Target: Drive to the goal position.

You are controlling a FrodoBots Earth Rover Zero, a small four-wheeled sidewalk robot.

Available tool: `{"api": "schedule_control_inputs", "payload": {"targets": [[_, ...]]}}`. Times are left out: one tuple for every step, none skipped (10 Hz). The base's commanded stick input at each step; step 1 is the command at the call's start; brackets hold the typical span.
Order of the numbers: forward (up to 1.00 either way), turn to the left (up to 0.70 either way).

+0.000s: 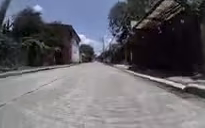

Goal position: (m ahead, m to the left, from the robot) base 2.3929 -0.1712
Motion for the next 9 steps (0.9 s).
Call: {"api": "schedule_control_inputs", "payload": {"targets": [[1.00, -0.02], [1.00, -0.07], [1.00, -0.11], [1.00, -0.16], [1.00, -0.21], [1.00, -0.25], [1.00, -0.25], [1.00, -0.25], [1.00, -0.25]]}}
